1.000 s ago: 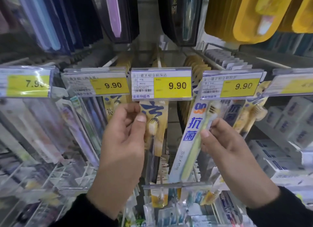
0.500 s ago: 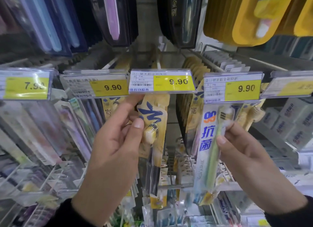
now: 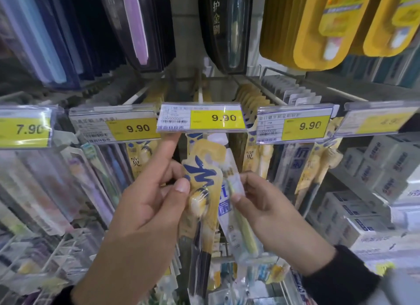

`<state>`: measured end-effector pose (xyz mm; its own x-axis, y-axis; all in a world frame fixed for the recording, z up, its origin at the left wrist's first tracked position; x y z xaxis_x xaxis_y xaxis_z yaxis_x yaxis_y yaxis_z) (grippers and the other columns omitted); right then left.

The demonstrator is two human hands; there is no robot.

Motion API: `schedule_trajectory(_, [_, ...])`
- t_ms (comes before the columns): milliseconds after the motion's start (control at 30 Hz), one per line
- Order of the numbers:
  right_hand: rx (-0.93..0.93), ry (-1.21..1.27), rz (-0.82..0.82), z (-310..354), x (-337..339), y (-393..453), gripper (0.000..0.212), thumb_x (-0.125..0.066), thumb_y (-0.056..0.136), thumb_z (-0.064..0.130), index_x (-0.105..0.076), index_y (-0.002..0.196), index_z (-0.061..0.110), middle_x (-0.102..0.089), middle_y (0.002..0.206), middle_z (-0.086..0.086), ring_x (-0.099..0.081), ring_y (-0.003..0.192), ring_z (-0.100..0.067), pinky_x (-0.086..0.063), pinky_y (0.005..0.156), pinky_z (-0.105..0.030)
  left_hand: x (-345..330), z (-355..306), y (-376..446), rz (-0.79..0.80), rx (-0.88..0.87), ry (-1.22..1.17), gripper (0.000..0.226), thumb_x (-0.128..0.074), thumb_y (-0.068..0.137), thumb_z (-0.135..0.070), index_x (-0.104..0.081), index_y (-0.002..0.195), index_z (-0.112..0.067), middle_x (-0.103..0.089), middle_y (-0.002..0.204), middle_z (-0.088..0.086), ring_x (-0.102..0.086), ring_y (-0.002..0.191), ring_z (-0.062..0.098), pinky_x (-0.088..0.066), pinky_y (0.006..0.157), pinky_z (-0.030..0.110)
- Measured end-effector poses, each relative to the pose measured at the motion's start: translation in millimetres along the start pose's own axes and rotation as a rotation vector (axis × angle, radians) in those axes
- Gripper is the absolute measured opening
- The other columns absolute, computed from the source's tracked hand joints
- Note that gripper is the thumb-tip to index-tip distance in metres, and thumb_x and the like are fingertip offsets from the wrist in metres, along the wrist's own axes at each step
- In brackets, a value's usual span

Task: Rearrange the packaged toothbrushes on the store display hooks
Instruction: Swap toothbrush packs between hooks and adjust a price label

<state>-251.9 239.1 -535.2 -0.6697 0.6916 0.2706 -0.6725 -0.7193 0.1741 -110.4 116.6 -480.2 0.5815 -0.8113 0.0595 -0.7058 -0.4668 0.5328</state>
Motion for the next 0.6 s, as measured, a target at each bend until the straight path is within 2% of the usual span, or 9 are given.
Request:
schedule_trajectory(100, [0.003, 0.006, 0.030, 0.1, -2.5, -4.7, 0.017, -0.051, 0.104, 0.014, -0.064, 0.111, 0.022, -0.076, 0.108, 0.011, -0.069, 0.105, -0.007, -0.054, 0.097, -0.034, 3.2, -0.6, 2.0, 0.017, -0.030, 0.030, 0.068, -0.050, 0.085, -0.013, -0.047, 0.131, -0.063, -0.050, 0.073, -0.012, -0.038, 0.047, 0.000, -0.035, 0.042, 0.011])
schedule_trajectory(167, [0.009, 0.016, 0.029, 2.0, -3.6, -6.9, 0.019, -0.050, 0.104, 0.012, -0.064, 0.111, 0.022, -0.075, 0.108, 0.011, -0.069, 0.106, -0.009, -0.054, 0.098, -0.038, 4.4, -2.6, 2.9, 0.018, -0.045, 0.054, 0.069, -0.049, 0.086, -0.012, -0.046, 0.131, -0.064, -0.049, 0.074, -0.009, -0.038, 0.047, 0.001, -0.034, 0.043, 0.011])
schedule_trajectory(300, [0.011, 0.003, -0.025, 1.8, 3.1, -10.8, 0.019, -0.051, 0.103, 0.012, -0.065, 0.107, 0.025, -0.076, 0.104, 0.010, -0.070, 0.101, -0.010, -0.053, 0.092, -0.035, 2.4, 0.0, 3.0, -0.008, -0.037, 0.054, 0.065, -0.050, 0.087, -0.014, -0.050, 0.128, -0.064, -0.050, 0.075, -0.009, -0.039, 0.047, 0.000, -0.035, 0.043, 0.010])
schedule_trajectory(367, [0.003, 0.019, -0.068, 2.6, 12.8, -15.8, 0.018, -0.051, 0.102, 0.012, -0.065, 0.106, 0.022, -0.077, 0.102, 0.006, -0.071, 0.098, -0.011, -0.054, 0.090, -0.035, 0.5, 3.8, 2.5, -0.035, -0.014, 0.053, 0.052, -0.053, 0.091, -0.014, -0.059, 0.117, -0.059, -0.053, 0.074, -0.009, -0.039, 0.046, 0.003, -0.034, 0.041, 0.015])
schedule_trajectory(433, [0.018, 0.013, -0.091, 6.0, 22.6, -20.6, 0.018, -0.050, 0.102, 0.013, -0.065, 0.106, 0.023, -0.077, 0.102, 0.006, -0.071, 0.098, -0.013, -0.055, 0.092, -0.036, -3.0, 7.5, 3.5, -0.027, 0.012, 0.111, 0.038, -0.053, 0.099, -0.010, -0.062, 0.091, -0.047, -0.053, 0.072, -0.001, -0.035, 0.045, 0.018, -0.027, 0.038, 0.026])
schedule_trajectory(467, [0.026, 0.006, -0.099, 7.6, 27.0, -21.7, 0.018, -0.050, 0.102, 0.014, -0.065, 0.105, 0.023, -0.077, 0.102, 0.005, -0.070, 0.099, -0.014, -0.055, 0.094, -0.037, -4.8, 9.2, 4.5, -0.024, 0.019, 0.138, 0.033, -0.051, 0.100, -0.010, -0.059, 0.085, -0.039, -0.052, 0.070, 0.002, -0.034, 0.046, 0.026, -0.024, 0.039, 0.032])
schedule_trajectory(533, [0.036, -0.007, -0.115, 9.2, 33.6, -22.1, 0.018, -0.049, 0.102, 0.013, -0.065, 0.105, 0.023, -0.077, 0.102, 0.005, -0.070, 0.100, -0.015, -0.053, 0.095, -0.039, -6.1, 13.1, 7.7, -0.051, 0.034, 0.152, 0.019, -0.050, 0.099, -0.013, -0.056, 0.090, -0.029, -0.053, 0.068, -0.002, -0.036, 0.045, 0.026, -0.025, 0.038, 0.035])
schedule_trajectory(600, [0.045, -0.016, -0.128, 8.7, 39.8, -23.7, 0.019, -0.049, 0.102, 0.013, -0.065, 0.105, 0.023, -0.077, 0.102, 0.007, -0.071, 0.099, -0.014, -0.053, 0.092, -0.037, -8.7, 17.6, 11.4, -0.105, 0.057, 0.199, 0.017, -0.049, 0.100, -0.016, -0.051, 0.086, -0.027, -0.055, 0.068, -0.009, -0.040, 0.045, 0.020, -0.030, 0.038, 0.033])
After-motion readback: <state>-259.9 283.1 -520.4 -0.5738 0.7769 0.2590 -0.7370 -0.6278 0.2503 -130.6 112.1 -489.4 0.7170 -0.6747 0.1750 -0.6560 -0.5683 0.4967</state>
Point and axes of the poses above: each hand's wrist, its own y-axis towards the middle knuckle, its own x-axis out of the back of the hand, z = x × y, the point moved 3 cm from there along y, towards the middle knuckle
